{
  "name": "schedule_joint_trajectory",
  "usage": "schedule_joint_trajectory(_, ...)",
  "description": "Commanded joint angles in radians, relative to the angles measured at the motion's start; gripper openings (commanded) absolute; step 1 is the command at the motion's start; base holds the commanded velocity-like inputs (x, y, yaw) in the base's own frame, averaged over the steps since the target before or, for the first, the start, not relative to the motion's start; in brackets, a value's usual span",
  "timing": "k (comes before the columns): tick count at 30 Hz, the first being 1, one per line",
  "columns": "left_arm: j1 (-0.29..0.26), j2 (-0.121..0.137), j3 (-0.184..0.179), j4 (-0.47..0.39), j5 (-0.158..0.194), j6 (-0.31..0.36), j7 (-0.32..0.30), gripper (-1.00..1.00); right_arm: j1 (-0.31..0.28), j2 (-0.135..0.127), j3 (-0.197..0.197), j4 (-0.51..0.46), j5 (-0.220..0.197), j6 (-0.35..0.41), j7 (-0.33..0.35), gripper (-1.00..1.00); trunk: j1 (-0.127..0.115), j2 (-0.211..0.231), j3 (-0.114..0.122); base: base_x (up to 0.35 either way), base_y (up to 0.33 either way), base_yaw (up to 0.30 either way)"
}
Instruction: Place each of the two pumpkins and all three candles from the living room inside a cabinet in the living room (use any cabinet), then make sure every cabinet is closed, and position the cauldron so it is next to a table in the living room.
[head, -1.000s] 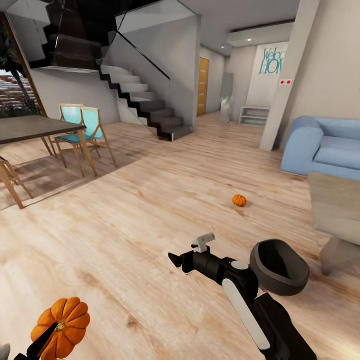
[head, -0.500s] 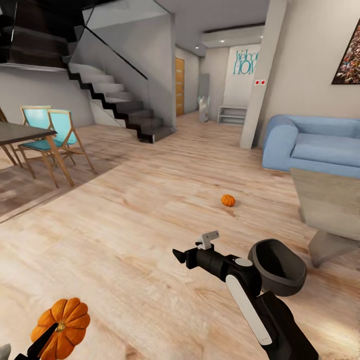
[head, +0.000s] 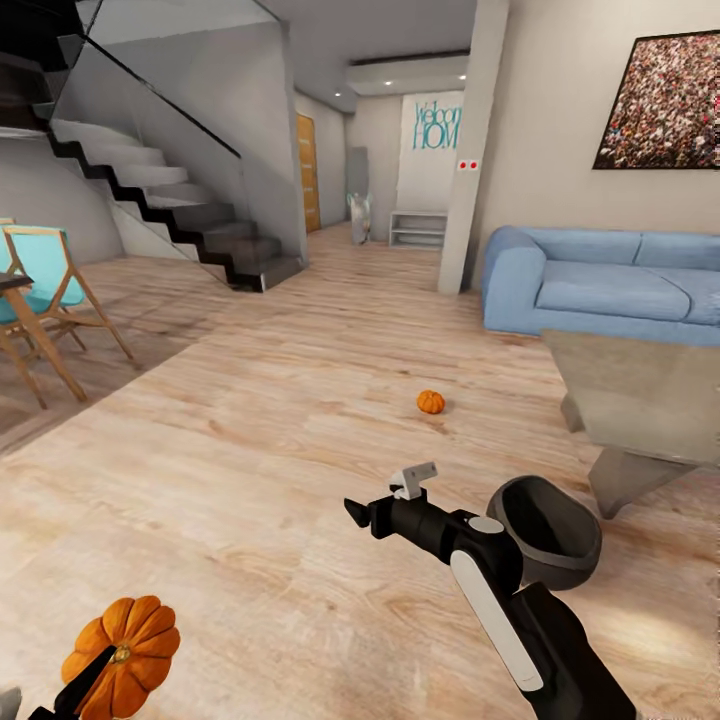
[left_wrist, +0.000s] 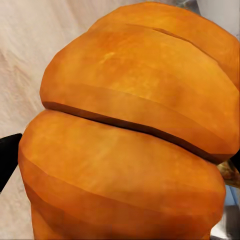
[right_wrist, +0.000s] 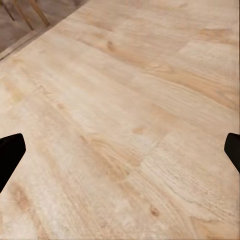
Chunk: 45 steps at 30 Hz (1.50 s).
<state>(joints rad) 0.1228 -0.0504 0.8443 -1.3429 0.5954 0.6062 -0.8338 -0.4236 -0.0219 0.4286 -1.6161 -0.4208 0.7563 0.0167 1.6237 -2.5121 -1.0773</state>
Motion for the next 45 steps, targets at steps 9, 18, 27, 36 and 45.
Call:
schedule_joint_trajectory(9, 0.0, 0.001, 0.001, -0.001, 0.011, 0.009, 0.001, -1.0, 0.0, -0.001, 0.001, -0.001, 0.002, 0.002, 0.002, 1.0, 0.0, 0.0, -0.001, 0.196, 0.253, -0.3)
schedule_joint_trajectory(18, 0.0, 0.001, 0.002, -0.001, 0.011, 0.009, 0.001, -1.0, 0.0, -0.002, 0.001, -0.001, 0.002, 0.001, 0.002, 1.0, 0.0, 0.0, -0.001, 0.195, 0.254, -0.298)
schedule_joint_trajectory(27, 0.0, 0.001, 0.002, -0.001, 0.011, 0.009, 0.001, -1.0, 0.001, -0.004, 0.001, -0.001, 0.002, -0.007, 0.003, 1.0, 0.0, 0.0, -0.001, 0.194, 0.254, -0.065)
schedule_joint_trajectory(36, 0.0, 0.003, 0.002, -0.001, 0.012, 0.009, 0.001, -1.0, 0.002, -0.004, 0.001, -0.001, 0.002, -0.008, 0.003, 1.0, 0.0, 0.0, -0.001, 0.194, 0.253, -0.003)
schedule_joint_trajectory(45, 0.0, 0.003, 0.002, -0.001, 0.012, 0.009, 0.001, -1.0, 0.002, 0.0, -0.002, -0.001, 0.002, -0.003, 0.002, 1.0, 0.0, 0.0, -0.001, 0.195, 0.254, -0.106)
